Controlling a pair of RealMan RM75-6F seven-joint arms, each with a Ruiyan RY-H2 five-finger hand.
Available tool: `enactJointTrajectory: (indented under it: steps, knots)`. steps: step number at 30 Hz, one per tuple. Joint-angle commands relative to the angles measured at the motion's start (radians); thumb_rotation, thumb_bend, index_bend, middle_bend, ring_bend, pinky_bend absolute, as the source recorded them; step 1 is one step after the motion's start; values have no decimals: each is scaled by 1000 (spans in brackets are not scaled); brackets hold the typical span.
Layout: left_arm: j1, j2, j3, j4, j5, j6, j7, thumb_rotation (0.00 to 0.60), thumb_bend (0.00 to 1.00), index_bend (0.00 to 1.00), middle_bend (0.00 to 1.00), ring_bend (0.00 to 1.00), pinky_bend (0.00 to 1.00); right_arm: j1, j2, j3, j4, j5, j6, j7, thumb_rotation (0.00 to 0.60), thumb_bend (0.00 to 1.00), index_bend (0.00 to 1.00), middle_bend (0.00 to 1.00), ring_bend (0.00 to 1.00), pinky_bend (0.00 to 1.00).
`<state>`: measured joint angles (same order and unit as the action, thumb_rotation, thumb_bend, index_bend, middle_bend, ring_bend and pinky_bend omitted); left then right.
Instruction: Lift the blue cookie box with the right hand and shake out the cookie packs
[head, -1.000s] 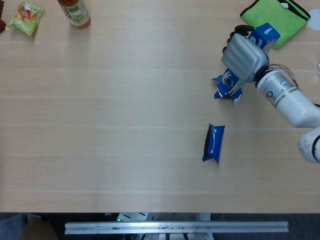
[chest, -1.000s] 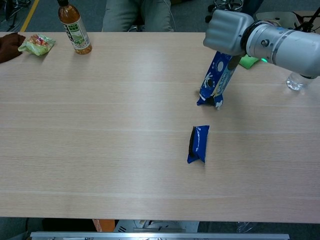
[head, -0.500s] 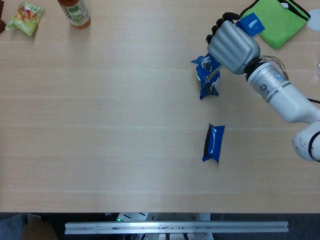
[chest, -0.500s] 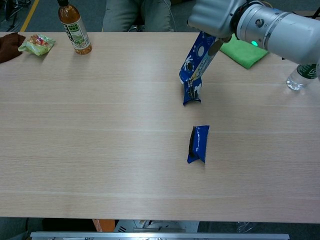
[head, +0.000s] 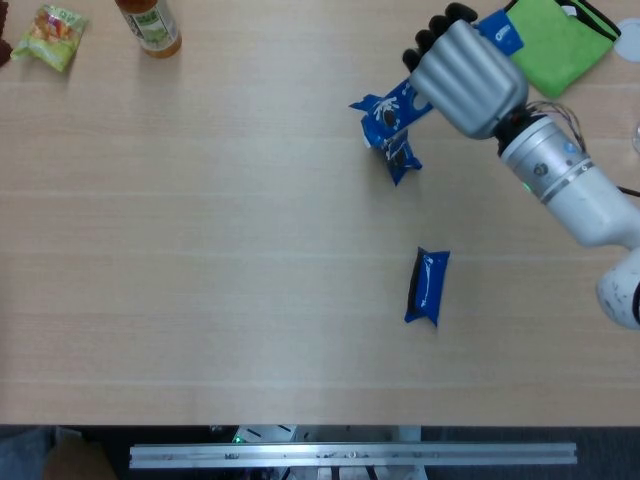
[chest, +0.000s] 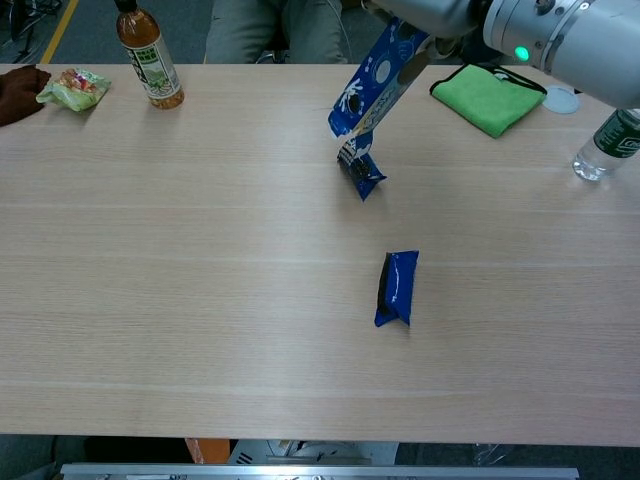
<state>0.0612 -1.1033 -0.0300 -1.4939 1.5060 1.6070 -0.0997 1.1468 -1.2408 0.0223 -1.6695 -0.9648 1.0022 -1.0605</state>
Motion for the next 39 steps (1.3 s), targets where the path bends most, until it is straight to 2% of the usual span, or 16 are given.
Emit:
enactJointTrajectory:
  steps: [1, 11, 15, 25, 26, 32, 34, 39]
  knots:
    - [1, 2, 0, -2, 1, 2, 0, 600, 261, 272, 243, 186, 242, -18, -22, 1, -21, -28, 9, 22, 600, 145, 398, 448, 398, 422]
    - [7, 10, 2, -1, -2, 8, -5, 600, 260, 272, 243, 186, 242, -81, -161, -11, -14, -89, 81, 38, 600, 145, 398, 448, 398, 422]
    - [9, 11, 4, 7, -5, 4, -9, 600, 261, 272, 243, 186, 242, -109, -202, -39, -14, -115, 108, 2, 600, 145, 398, 448, 398, 422]
    - [3, 2, 5, 19, -3, -6, -13, 600, 261, 272, 243, 186, 242, -193, -215, -94, -79, -109, 168, -80, 600, 146, 390, 439, 392, 422]
    - [3, 1, 5, 20, -4, -7, -14, 600, 261, 272, 243, 186, 242, -204, -208, -97, -98, -93, 174, -87, 600, 145, 373, 428, 384, 422]
    - [0, 2, 5, 20, -3, -10, -12, 600, 261, 272, 243, 186, 242, -229, -173, -89, -183, -39, 211, -146, 600, 130, 51, 229, 219, 345]
    - [-1, 2, 6, 19, 0, -11, -9, 600, 260, 272, 243, 186, 242, -233, -161, -82, -209, -23, 222, -161, 600, 128, 3, 192, 188, 322]
    - [-2, 5, 6, 14, 1, -10, -7, 600, 261, 272, 243, 186, 242, -244, -123, -64, -251, -17, 235, -152, 600, 127, 0, 167, 173, 319]
